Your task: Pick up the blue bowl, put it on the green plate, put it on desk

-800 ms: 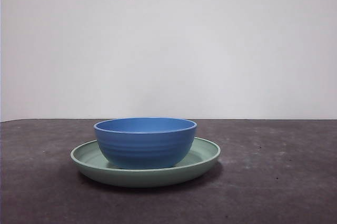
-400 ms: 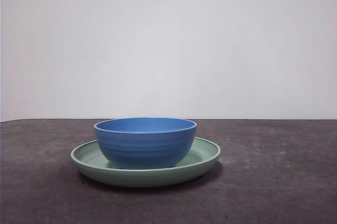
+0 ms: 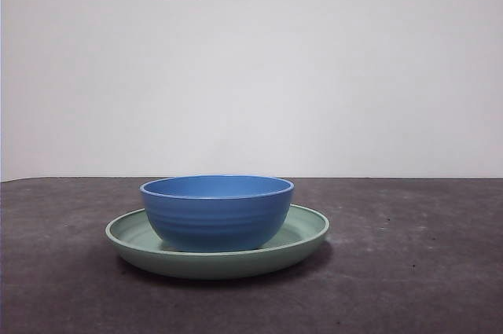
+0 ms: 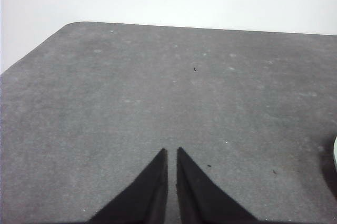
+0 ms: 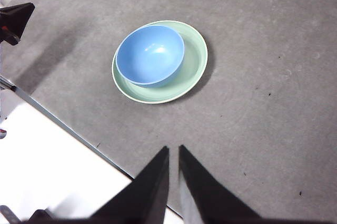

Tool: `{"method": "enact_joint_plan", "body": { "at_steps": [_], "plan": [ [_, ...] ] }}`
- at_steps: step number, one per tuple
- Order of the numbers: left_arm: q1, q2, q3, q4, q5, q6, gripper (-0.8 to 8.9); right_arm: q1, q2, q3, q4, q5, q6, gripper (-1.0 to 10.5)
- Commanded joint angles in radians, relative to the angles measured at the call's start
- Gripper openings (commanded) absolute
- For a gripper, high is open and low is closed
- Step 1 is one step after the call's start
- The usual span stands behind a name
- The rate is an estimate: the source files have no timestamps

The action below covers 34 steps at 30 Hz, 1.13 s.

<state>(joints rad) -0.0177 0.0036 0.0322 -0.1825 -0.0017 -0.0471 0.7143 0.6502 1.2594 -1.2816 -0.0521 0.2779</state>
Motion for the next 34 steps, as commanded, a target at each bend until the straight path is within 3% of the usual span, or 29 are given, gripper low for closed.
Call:
{"method": "enact_joint_plan", "body": {
  "at_steps": [1,5,9,13,18,20,25,34],
  "plan": [
    [0.001,0.0,-0.021,-0.005,-0.002,-0.007,0.28,0.01,0.006,0.008,0.011,0.001,0.002,0.3],
    [0.001,0.0,-0.021,-0.005,-0.002,-0.007,0.28,-0.027,0.0,0.008,0.012,-0.005,0.0,0.3],
    [0.001,0.0,-0.021,-0.005,-0.002,-0.007,0.28,-0.164,-0.024,-0.055,0.119,0.003,-0.126,0.3],
    [0.001,0.0,-0.021,-0.005,-0.002,-0.007,0.28,-0.378,-0.131,-0.304,0.457,0.0,-0.24,0.3],
    [0.001,0.0,-0.021,-0.005,-0.002,-0.007,0.28,-0.612,-0.315,-0.694,0.923,0.002,-0.225,0.3],
    [0.001,0.0,-0.021,-0.005,-0.002,-0.007,0.28,-0.668,-0.38,-0.813,1.037,0.002,-0.226,0.3],
    [0.001,0.0,-0.021,-0.005,-0.002,-0.007,0.28,-0.731,-0.518,-1.041,1.187,0.006,-0.243,0.3],
    [0.001,0.0,-0.021,-0.005,-0.002,-0.007,0.28,-0.737,-0.647,-1.205,1.191,0.035,-0.271,0.3]
  ]
}}
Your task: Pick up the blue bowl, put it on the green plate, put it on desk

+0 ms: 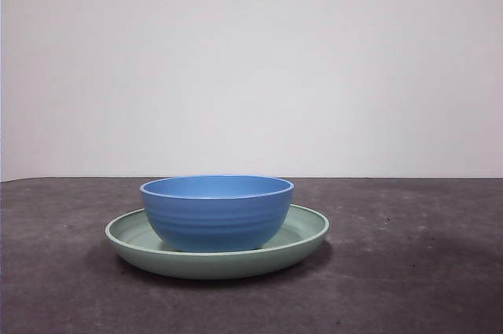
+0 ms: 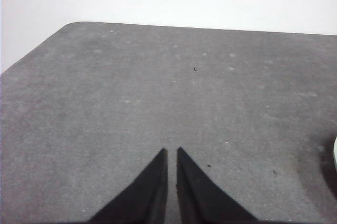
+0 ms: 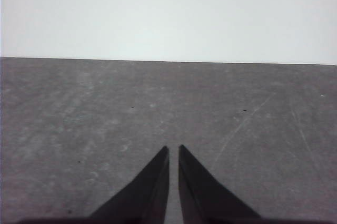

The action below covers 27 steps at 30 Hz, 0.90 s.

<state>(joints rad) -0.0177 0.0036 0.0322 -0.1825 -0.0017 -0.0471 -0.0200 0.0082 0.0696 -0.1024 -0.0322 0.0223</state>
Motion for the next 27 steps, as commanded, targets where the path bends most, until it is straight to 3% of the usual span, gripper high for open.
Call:
{"method": "enact_joint_plan", "body": {
  "at_steps": [1,11,27],
  "plan": [
    [0.001,0.0,-0.021,-0.005,-0.002,-0.007,0.28,-0.003,-0.005,-0.023,0.012,0.018,-0.017,0.3],
    [0.001,0.0,-0.021,-0.005,-0.002,-0.007,0.28,-0.004,-0.005,-0.059,-0.041,0.033,-0.03,0.3],
    [0.001,0.0,-0.021,-0.005,-0.002,-0.007,0.28,-0.004,-0.005,-0.058,0.005,0.033,-0.03,0.3]
  ]
}}
